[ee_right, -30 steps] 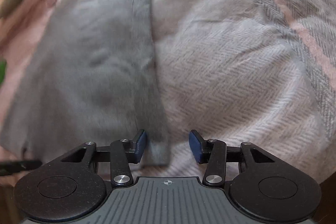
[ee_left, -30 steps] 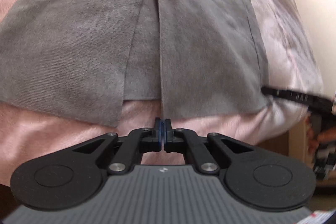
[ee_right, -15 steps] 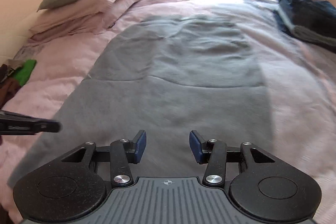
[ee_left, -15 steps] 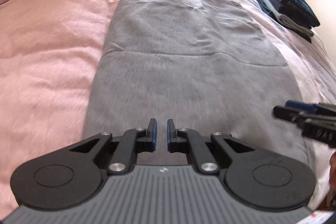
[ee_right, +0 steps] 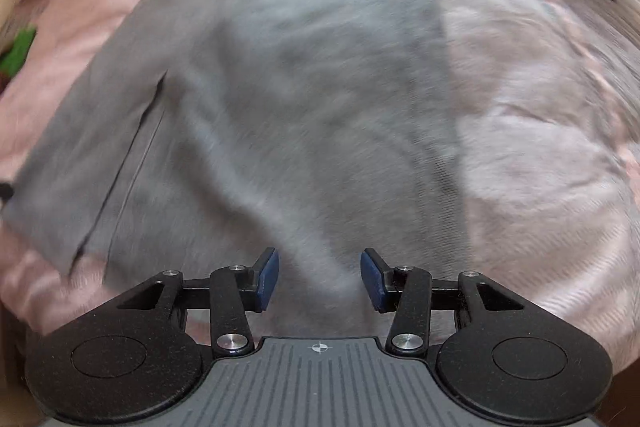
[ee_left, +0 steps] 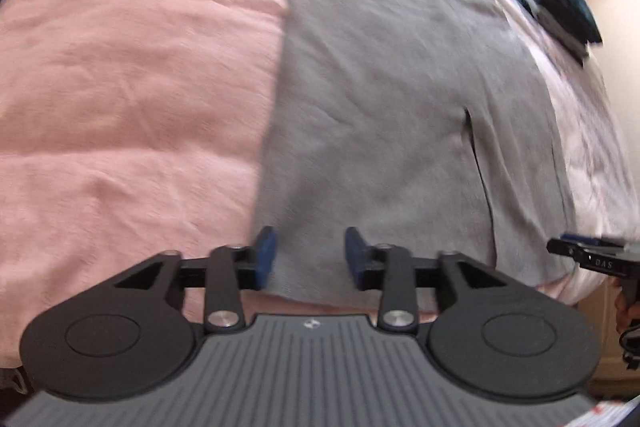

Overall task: Fold clothes
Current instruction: 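Smooth the grey garment flat with both open tools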

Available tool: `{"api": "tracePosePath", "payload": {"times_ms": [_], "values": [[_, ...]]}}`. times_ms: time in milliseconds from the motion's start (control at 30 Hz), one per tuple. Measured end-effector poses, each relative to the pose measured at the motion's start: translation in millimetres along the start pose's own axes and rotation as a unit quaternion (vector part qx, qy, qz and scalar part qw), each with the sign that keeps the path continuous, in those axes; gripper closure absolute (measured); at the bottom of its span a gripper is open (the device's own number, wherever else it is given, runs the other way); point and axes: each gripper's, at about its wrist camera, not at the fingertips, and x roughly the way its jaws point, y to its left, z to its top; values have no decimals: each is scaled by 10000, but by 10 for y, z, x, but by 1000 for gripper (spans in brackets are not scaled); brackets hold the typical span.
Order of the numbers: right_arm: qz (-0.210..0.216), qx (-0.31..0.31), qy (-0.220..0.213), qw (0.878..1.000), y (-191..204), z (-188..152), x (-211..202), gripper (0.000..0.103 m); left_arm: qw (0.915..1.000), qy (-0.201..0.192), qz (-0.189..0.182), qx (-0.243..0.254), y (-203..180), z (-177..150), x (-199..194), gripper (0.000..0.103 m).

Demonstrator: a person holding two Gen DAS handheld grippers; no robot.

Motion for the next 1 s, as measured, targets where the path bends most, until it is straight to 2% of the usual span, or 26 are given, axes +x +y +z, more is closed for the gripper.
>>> {"api": "tracePosePath", "payload": {"times_ms": [33, 100, 167, 200, 233, 300, 367, 467, 533, 600, 700, 800, 867, 1000], "values": [[-18, 216, -34, 9998, -74, 40, 27, 60, 9999, -28, 6, -129, 87, 43, 13, 50], [-111, 574, 34, 9983, -191, 123, 143, 60, 9994, 118, -157, -272, 212, 98, 122, 50], [-81, 806, 17, 9967, -271, 173, 234, 60, 9968, 334, -548, -482, 279, 88, 275, 65], [-81, 859, 31, 9963, -312, 181, 258, 60, 9959, 410, -633, -506, 278, 64, 335, 87], [-92, 855, 48, 9963, -328, 180, 280, 60, 9965, 415, -537, -487, 270, 41, 357, 100], [-210, 652, 78, 9976, -297, 169, 299, 60, 9973, 232, -566, -417, 287, -17, 266, 100], [-344, 366, 129, 9987, -235, 117, 302, 60, 9993, 137, -314, -152, 312, -115, 181, 99], [-458, 295, 238, 9982, -204, 105, 318, 60, 9993, 330, -174, -74, 355, -183, 292, 98], [-562, 463, 512, 9960, -196, 230, 307, 60, 9983, 464, 51, 343, 197, -90, 317, 97], [-721, 504, 602, 9943, -155, 373, 221, 60, 9950, 722, 63, 681, 58, 4, 237, 94], [-564, 319, 74, 9979, -82, 599, -28, 60, 9933, 659, -23, 953, -44, 154, -38, 89], [-375, 193, -497, 9979, -1, 866, -96, 60, 9919, 190, 149, 1251, -179, 446, -140, 88], [-189, 105, -749, 9970, 60, 1082, 46, 60, 9907, -87, 168, 1345, -294, 680, 1, 88], [6, -42, -898, 9959, 185, 1463, 503, 60, 9903, -263, 170, 1353, -699, 1122, 585, 87]]}}
